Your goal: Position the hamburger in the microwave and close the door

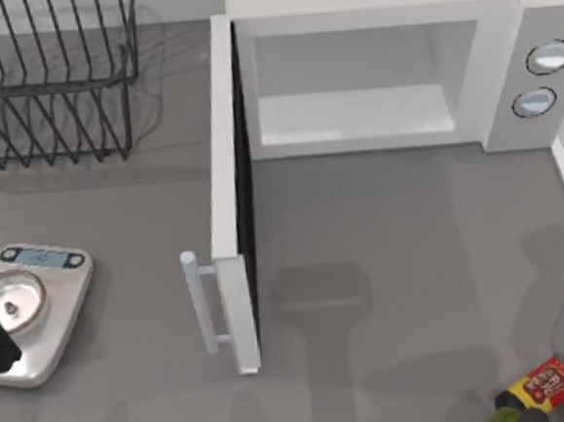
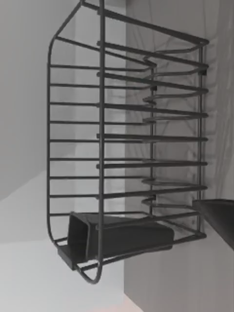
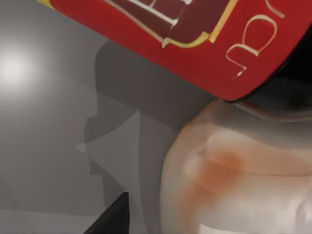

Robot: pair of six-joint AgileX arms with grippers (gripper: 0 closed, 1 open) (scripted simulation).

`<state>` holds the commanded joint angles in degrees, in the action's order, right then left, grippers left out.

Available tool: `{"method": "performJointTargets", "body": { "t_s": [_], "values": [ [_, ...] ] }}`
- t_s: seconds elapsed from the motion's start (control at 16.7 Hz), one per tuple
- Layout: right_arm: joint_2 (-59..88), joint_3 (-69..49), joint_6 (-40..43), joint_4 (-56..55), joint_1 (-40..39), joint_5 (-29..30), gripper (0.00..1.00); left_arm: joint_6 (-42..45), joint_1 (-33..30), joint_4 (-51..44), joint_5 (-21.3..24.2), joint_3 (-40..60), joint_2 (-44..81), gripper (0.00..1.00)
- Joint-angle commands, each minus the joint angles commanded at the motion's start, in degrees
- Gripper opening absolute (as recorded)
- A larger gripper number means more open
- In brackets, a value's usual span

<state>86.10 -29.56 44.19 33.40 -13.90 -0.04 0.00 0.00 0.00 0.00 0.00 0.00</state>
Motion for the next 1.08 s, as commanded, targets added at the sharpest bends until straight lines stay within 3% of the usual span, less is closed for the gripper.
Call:
{"method": "performJointTargets", "body": {
  "t_s": [0.48, 0.54, 0.78, 1.08],
  "values": [
    [0.0, 0.0, 0.0, 0.0, 0.0, 0.0, 0.0, 0.0, 0.0, 0.0, 0.0, 0.0, 0.0, 1.0],
    [-4.29, -2.77, -0.66, 7.07, 0.56, -0.01, 0.0, 0.0, 0.0, 0.0, 0.0, 0.0, 0.0, 1.0],
    [-3.39, -1.79, -0.77, 10.35, 1.49, -1.31, 0.0, 0.0, 0.0, 0.0, 0.0, 0.0, 0.0, 1.0],
    [-6.72, -7.16, -1.33, 23.04, 2.59, -3.59, 0.0, 0.0, 0.0, 0.0, 0.0, 0.0, 0.0, 1.0]
  ]
}}
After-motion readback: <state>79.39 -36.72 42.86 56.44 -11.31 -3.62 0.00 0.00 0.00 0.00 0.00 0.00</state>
